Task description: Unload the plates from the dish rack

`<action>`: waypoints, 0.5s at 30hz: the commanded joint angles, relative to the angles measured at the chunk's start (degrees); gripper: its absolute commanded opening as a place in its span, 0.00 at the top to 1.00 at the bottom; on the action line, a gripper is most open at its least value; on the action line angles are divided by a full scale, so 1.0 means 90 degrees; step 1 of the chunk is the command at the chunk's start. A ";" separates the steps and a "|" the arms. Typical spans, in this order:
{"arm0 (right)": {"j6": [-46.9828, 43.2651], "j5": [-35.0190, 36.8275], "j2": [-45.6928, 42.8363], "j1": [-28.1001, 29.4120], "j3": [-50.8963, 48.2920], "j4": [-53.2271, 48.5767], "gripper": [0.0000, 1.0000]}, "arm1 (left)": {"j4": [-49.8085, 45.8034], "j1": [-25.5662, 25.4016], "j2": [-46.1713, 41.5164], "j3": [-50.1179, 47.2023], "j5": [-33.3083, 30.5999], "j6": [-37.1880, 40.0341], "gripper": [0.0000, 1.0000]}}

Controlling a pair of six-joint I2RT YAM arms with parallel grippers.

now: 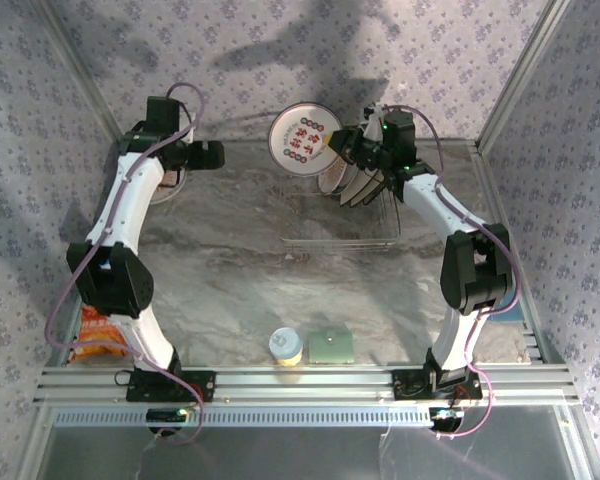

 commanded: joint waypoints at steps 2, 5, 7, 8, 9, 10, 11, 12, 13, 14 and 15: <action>0.0069 -0.0165 -0.0005 -0.0022 0.0064 0.0253 1.00 | 0.1913 0.0403 -0.0366 -0.0704 0.3092 -0.0921 0.01; 0.0069 -0.0175 0.0004 0.0013 0.0106 0.0234 1.00 | 0.3037 0.0448 -0.0238 -0.1068 0.4307 -0.1633 0.01; 0.0082 -0.0184 0.0019 0.0037 0.0141 0.0232 1.00 | 0.3891 0.0431 -0.0086 -0.1253 0.4946 -0.2214 0.01; 0.0101 -0.0193 0.0032 0.0046 0.0166 0.0249 1.00 | 0.4276 0.0414 0.0002 -0.1340 0.5169 -0.2534 0.01; 0.0122 -0.0204 0.0051 0.0073 0.0200 0.0260 1.00 | 0.4613 0.0385 0.0089 -0.1386 0.5343 -0.2754 0.01; 0.0133 -0.0216 0.0070 0.0094 0.0231 0.0261 1.00 | 0.4822 0.0362 0.0159 -0.1422 0.5427 -0.2901 0.01; 0.0145 -0.0224 0.0094 0.0130 0.0268 0.0261 1.00 | 0.4990 0.0333 0.0226 -0.1446 0.5476 -0.3037 0.01; 0.0149 -0.0224 0.0110 0.0157 0.0307 0.0261 1.00 | 0.5082 0.0302 0.0288 -0.1448 0.5522 -0.3086 0.01; 0.0152 -0.0224 0.0120 0.0178 0.0336 0.0261 1.00 | 0.5172 0.0277 0.0326 -0.1456 0.5539 -0.3158 0.01; 0.0165 -0.0234 0.0146 0.0216 0.0374 0.0261 1.00 | 0.5271 0.0254 0.0382 -0.1460 0.5557 -0.3238 0.01; 0.0184 -0.0231 0.0171 0.0237 0.0410 0.0267 1.00 | 0.5349 0.0225 0.0439 -0.1459 0.5583 -0.3296 0.01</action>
